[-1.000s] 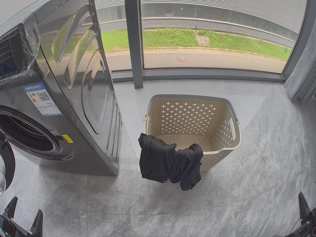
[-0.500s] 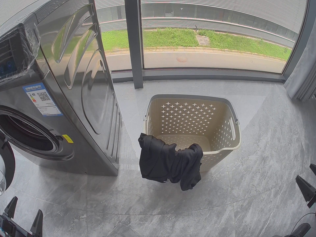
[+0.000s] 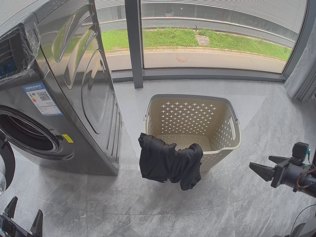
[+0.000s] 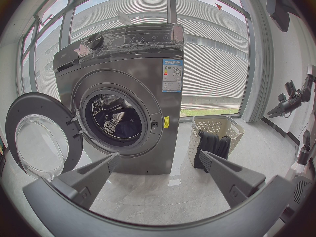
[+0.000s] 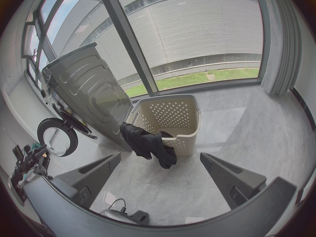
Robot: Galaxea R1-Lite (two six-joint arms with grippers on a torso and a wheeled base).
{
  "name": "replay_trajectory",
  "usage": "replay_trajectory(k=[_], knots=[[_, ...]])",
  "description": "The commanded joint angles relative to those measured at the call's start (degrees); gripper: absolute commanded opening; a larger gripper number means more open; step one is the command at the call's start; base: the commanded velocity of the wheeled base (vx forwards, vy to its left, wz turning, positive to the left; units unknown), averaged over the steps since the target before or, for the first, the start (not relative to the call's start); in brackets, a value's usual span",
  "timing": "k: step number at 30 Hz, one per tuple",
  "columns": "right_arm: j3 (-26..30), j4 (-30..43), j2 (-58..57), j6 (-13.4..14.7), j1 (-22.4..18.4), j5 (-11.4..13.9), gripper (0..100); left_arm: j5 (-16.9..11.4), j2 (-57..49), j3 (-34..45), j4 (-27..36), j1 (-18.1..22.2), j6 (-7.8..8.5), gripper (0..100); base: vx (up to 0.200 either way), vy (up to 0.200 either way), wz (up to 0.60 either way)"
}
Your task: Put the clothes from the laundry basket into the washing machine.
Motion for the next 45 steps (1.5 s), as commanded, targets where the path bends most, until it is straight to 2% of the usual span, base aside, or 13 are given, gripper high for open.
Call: replay_trajectory(k=[1, 17, 23, 30, 31, 35, 45], knots=[[-0.9, -10.4, 19.8, 4.8, 7.4, -5.7, 100, 0.0, -0.5, 0.9, 0.1, 0.0, -0.05, 100, 0.0, 0.0, 0.0], [-10.0, -11.5, 35.4, 5.2, 7.6, -6.8, 100, 0.0, -0.5, 0.9, 0.0, 0.0, -0.05, 100, 0.0, 0.0, 0.0], [-16.1, -11.5, 42.8, 9.7, 10.2, -7.2, 100, 0.0, -0.5, 0.9, 0.0, 0.0, -0.05, 100, 0.0, 0.0, 0.0], [-20.3, -11.6, 48.3, 11.5, 10.2, -7.2, 100, 0.0, -0.5, 0.9, 0.0, 0.0, -0.14, 100, 0.0, 0.0, 0.0], [-22.6, -11.6, 50.1, 12.6, 10.2, -7.2, 100, 0.0, -0.5, 0.9, 0.0, 0.0, -0.14, 100, 0.0, 0.0, 0.0], [-25.4, -11.4, 52.7, 14.8, 10.2, -7.2, 100, 0.0, -0.5, 0.9, 0.0, 0.0, -0.14, 100, 0.0, 0.0, 0.0], [-30.9, -11.6, 60.4, 15.0, 9.5, -7.2, 100, 0.1, -0.5, 0.9, 0.0, 0.0, -0.14, 100, 0.0, 0.0, 0.0]])
